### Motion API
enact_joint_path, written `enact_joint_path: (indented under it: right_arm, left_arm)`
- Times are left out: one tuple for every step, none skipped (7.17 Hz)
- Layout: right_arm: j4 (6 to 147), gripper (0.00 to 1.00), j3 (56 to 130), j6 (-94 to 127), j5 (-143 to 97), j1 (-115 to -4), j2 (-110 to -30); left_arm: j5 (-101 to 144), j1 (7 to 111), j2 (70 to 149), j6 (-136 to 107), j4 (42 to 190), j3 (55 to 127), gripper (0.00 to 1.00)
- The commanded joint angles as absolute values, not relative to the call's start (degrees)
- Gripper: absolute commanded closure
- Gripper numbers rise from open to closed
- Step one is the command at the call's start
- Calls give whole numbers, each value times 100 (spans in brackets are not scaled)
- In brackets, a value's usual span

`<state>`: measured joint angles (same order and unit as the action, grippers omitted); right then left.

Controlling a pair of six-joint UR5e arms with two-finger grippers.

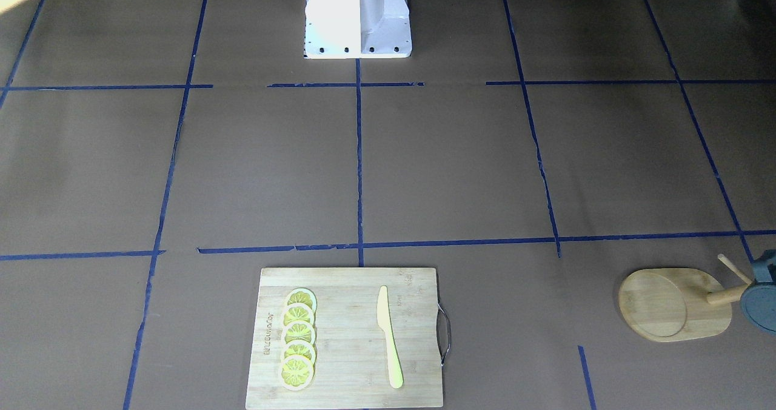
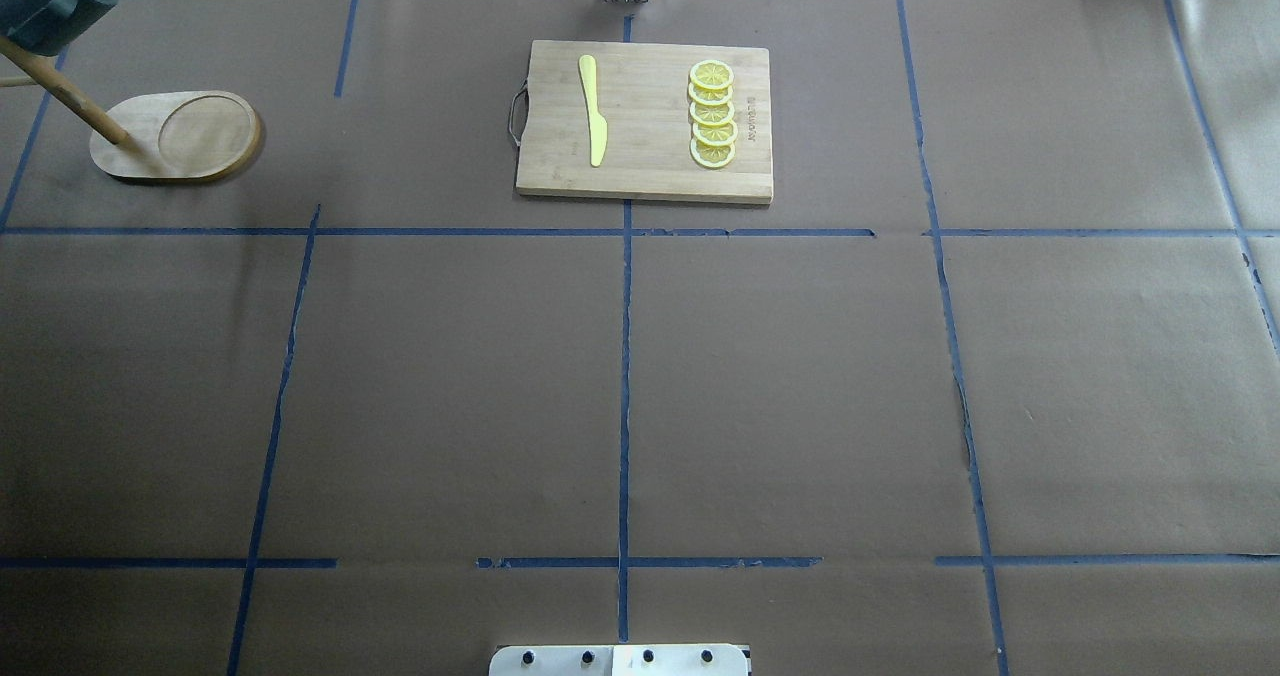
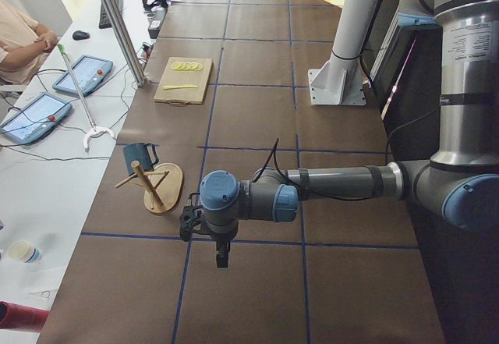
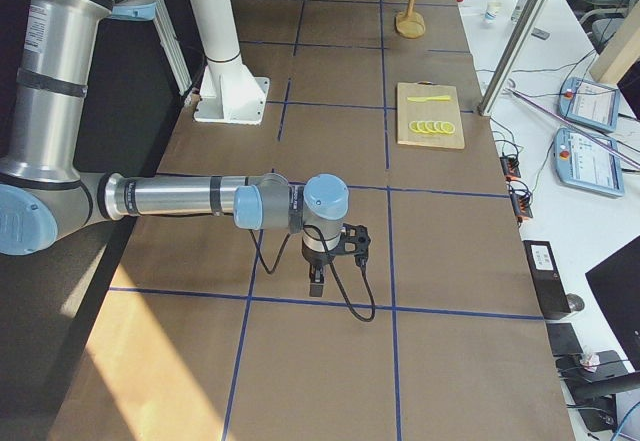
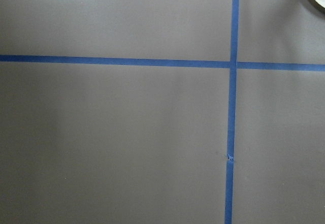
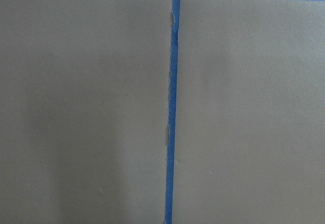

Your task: Hang cup on storage rack

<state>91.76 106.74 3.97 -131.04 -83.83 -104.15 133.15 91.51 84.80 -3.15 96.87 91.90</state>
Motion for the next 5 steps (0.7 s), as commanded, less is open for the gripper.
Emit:
enact_joint_path:
  right_arm:
    - [9176, 0, 10670, 404, -13104, -8376, -10415]
    - [9176, 0, 10670, 396, -13104, -8376, -10415]
    - [9176, 0, 10635, 396, -13113, -8376, -10415]
    - [9176, 0, 10635, 396, -13113, -8376, -10415]
    - [9176, 0, 10635, 396, -13113, -8376, -10424]
  left_arm:
    - [13315, 9141, 8481, -316, 9694, 9202, 0]
    - [13281, 9141, 8481, -308, 9694, 9220, 0]
    - [13263, 9141, 8481, -308, 9694, 9220, 0]
    - [13315, 9141, 8481, -316, 9686, 9228, 0]
    - [13307, 9141, 8429, -316, 9686, 9229, 0]
